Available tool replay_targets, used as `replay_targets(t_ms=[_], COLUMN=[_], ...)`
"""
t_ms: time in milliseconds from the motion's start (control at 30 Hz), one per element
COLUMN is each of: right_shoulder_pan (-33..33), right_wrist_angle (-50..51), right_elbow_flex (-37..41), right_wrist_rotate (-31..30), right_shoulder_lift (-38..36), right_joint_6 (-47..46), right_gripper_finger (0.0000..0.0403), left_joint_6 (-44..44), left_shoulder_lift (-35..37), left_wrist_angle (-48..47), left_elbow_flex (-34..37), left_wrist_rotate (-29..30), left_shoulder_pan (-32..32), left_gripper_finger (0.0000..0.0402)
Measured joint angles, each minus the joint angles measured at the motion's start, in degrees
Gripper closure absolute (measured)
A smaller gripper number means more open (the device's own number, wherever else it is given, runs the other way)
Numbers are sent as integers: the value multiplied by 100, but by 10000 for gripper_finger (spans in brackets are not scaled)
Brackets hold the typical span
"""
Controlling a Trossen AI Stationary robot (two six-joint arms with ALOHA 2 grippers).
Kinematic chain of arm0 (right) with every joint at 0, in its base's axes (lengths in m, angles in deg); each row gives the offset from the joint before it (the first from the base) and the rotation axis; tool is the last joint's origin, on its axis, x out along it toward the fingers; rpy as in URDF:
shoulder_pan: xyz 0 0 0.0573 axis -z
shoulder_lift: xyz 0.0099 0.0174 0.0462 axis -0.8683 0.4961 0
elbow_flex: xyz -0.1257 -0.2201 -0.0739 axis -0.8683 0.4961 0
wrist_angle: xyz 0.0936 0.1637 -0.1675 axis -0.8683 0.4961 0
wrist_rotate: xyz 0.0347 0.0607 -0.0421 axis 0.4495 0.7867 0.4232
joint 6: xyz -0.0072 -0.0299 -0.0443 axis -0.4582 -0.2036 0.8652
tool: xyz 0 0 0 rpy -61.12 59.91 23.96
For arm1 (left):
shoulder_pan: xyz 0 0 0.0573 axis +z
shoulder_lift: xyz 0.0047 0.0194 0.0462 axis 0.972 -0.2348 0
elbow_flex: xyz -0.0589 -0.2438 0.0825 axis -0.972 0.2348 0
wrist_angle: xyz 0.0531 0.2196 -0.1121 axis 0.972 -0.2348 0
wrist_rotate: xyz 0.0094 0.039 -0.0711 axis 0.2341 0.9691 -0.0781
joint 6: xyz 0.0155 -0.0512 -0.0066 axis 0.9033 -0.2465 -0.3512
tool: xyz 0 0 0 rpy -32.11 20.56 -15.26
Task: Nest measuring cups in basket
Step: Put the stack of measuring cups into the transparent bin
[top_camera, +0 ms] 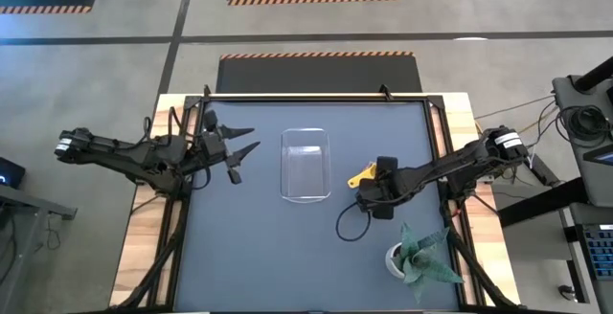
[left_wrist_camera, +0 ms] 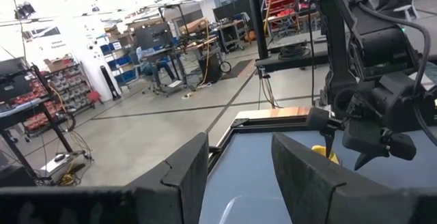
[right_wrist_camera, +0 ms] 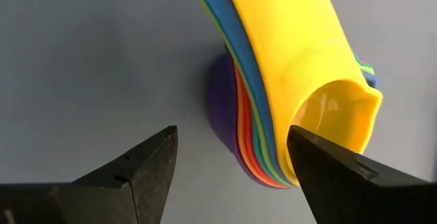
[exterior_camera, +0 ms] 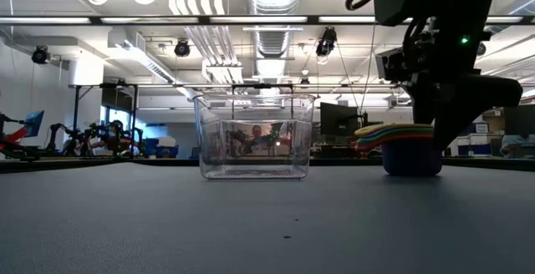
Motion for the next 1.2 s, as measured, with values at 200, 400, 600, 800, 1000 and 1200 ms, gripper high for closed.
replay_targets(t_ms=[200,400,600,800,1000,1200], right_shoulder_pan=[0,15,113,138,138,138], right_wrist_angle=[-70,-205,-232,-358,-414,-527], right_elbow_flex=[39,42,44,46,61,201], right_wrist_rotate=[-4,-9,-4,-4,-6,-80], right_shoulder_lift=[0,0,0,0,0,-13], right_joint_6=[-22,-20,29,170,175,181], right_gripper_finger=[143,159,176,177,177,177], left_joint_6=[17,17,16,17,15,15], left_shoulder_lift=[0,0,0,0,0,0], left_wrist_angle=[0,2,2,2,2,2], left_elbow_flex=[0,0,0,0,0,0], left_wrist_rotate=[0,-1,0,0,0,-1], left_shoulder_pan=[0,0,0,0,0,0], left_gripper_finger=[258,258,258,258,258,258])
